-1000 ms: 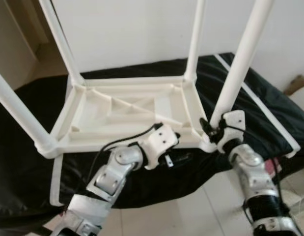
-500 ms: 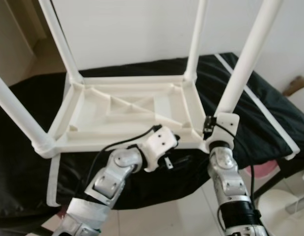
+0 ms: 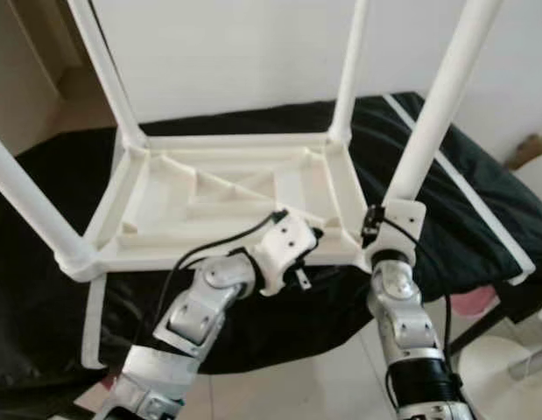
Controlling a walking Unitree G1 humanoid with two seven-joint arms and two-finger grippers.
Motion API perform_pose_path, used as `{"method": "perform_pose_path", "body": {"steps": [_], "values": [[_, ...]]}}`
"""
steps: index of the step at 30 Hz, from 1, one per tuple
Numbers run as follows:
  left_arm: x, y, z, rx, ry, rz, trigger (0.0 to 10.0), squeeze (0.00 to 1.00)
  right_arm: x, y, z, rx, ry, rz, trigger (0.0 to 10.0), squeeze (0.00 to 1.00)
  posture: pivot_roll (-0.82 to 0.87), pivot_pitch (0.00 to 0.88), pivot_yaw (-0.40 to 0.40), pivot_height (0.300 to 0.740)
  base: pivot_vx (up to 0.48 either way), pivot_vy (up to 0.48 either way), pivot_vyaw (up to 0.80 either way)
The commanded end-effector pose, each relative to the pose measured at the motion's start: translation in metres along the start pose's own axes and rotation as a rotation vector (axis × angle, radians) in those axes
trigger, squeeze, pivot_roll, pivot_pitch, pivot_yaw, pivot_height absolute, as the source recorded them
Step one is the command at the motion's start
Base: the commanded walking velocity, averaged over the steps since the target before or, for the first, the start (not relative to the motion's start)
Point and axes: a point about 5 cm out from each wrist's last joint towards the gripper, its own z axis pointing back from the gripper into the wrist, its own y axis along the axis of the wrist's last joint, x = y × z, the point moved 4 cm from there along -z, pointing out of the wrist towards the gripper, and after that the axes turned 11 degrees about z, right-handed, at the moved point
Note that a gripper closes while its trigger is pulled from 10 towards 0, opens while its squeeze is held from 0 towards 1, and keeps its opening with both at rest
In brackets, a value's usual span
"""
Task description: Building children table
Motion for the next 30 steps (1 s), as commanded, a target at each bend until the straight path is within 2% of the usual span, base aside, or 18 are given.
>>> {"method": "perform_pose_path", "body": {"steps": [1,3,4,13,19,20,22,23,24,25,26,30], "values": [[-0.005,-0.001,0.002,0.0,0.044,0.007,10.0,0.0,-0.003,-0.011,0.003,-0.05,0.026,-0.015,10.0,0.0,0.02,0.0,-0.007,0.74,0.0,0.0,0.0],[-0.005,-0.001,0.002,0.002,0.045,0.008,10.0,0.0,-0.004,-0.01,0.003,-0.041,0.044,-0.031,10.0,0.0,0.02,0.0,-0.007,0.74,0.0,0.0,0.0],[-0.006,0.0,0.002,0.003,0.047,0.008,10.0,0.0,-0.004,-0.008,0.003,-0.031,0.048,-0.039,10.0,1.0,0.02,0.0,-0.008,0.74,0.0,0.0,0.0],[-0.006,0.0,0.004,-0.002,0.047,0.005,10.0,0.0,-0.001,0.009,0.007,0.081,0.128,-0.094,10.0,1.0,0.02,0.0,-0.007,0.74,0.0,0.0,0.0],[-0.002,-0.003,0.005,-0.011,0.033,0.003,10.0,0.0,0.008,0.007,0.012,0.118,0.243,-0.096,10.0,1.0,0.02,0.0,-0.003,0.74,0.0,0.0,0.0],[-0.002,-0.002,0.005,-0.011,0.031,0.003,10.0,0.0,0.01,0.007,0.015,0.139,0.319,-0.095,10.0,1.0,0.02,0.0,0.0,0.74,0.0,0.0,0.0],[-0.001,-0.002,0.004,-0.011,0.03,0.003,10.0,0.0,0.011,0.007,0.016,0.145,0.336,-0.094,10.0,1.0,0.02,0.0,0.0,0.74,0.0,0.0,0.0],[-0.001,-0.003,0.004,-0.017,0.024,0.0,10.0,0.0,0.012,0.007,0.016,0.162,0.396,-0.069,10.0,1.0,0.02,0.0,0.002,0.74,0.0,0.0,0.0],[0.0,-0.004,0.004,-0.023,0.019,-0.004,10.0,0.0,0.013,0.005,0.016,0.161,0.467,-0.051,10.0,0.0,0.02,0.0,0.002,0.74,0.0,0.0,0.0],[0.0,-0.005,0.004,-0.028,0.015,-0.006,10.0,0.0,0.013,0.004,0.016,0.159,0.516,-0.041,10.0,0.0,0.02,0.0,0.002,0.74,0.0,0.0,0.0],[0.0,-0.005,0.004,-0.028,0.015,-0.006,10.0,0.0,0.013,0.004,0.016,0.159,0.516,-0.041,10.0,0.0,0.02,0.0,0.002,0.74,0.0,0.0,0.0],[0.0,-0.005,0.004,-0.036,0.011,-0.015,10.0,0.0,0.018,0.004,0.01,0.172,0.675,0.042,10.0,0.0,0.02,0.0,0.003,0.74,0.0,0.0,0.0]]}}
